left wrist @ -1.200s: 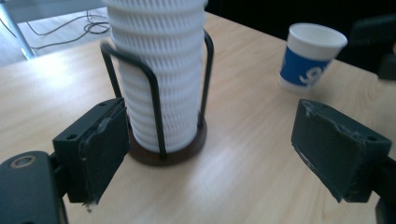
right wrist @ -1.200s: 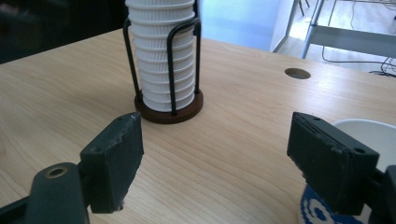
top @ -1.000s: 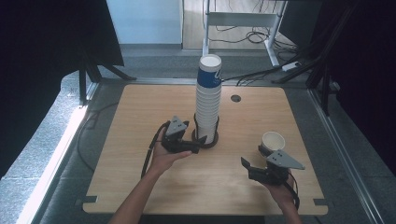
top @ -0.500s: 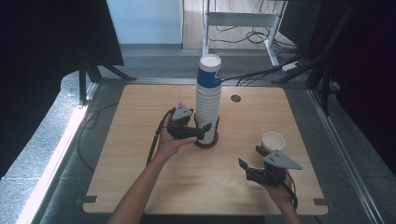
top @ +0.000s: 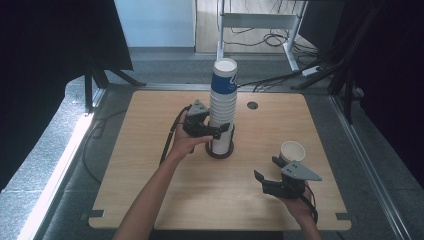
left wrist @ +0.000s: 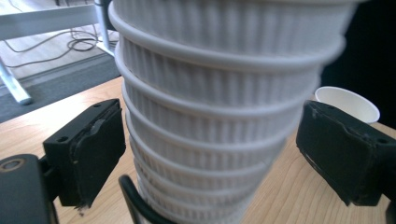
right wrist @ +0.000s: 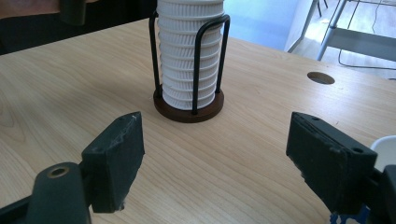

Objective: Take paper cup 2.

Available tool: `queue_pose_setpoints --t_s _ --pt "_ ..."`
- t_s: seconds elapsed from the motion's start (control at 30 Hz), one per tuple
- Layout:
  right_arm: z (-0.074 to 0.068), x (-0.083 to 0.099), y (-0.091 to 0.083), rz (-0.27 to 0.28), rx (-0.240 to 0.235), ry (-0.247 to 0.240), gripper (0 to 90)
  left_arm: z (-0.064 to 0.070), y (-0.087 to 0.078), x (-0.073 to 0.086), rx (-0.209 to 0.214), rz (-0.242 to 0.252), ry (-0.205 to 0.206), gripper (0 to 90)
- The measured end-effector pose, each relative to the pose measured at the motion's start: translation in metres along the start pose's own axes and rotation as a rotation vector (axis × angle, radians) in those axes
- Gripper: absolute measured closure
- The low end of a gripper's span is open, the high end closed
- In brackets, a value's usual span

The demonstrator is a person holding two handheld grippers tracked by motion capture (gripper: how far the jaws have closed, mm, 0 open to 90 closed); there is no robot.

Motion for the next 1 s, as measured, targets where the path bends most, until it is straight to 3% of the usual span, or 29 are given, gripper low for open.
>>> queue_pose_setpoints --t_s 0.13,0.27,0.43,0.53,0.7,0.77,1.0 --pt "0.001 -0.001 -0.001 0.002 0.002 -0.002 19.5 -0.002 0.006 -0.002 0.034 0.005 -0.012 9.4" --pt "0.001 -0.001 -0.001 0.004 -0.002 -0.005 19.5 -0.002 0.007 -0.001 0.034 0.009 0.000 10.0" --pt "-0.001 -0.008 0.004 0.017 -0.051 -0.012 19.5 -0.002 0.007 0.000 0.030 0.019 0.003 10.7" --pt "-0.001 -0.024 0.007 0.059 -0.108 -0.009 20.2 -0.001 0.007 0.000 0.022 0.019 0.011 10.9" --pt "0.005 -0.067 0.014 0.120 -0.250 -0.016 21.7 -0.001 0.007 -0.001 0.016 0.018 0.018 11.3" --pt "0.009 -0.083 0.017 0.134 -0.286 -0.015 21.9 -0.001 0.007 -0.001 0.015 0.018 0.022 11.4" --pt "0.018 -0.125 0.029 0.158 -0.348 -0.029 22.5 0.000 0.007 -0.002 0.011 0.017 0.027 11.7"
Point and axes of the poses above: each handheld gripper's, and its own axes: y roughly forward along the jaws, x roughly out of its underside, z roughly to its right, the point moved 7 cm from there along y, roughly forward along the jaws, and after that the axes turned 2 degrees about -x, right-handed, at the moved point
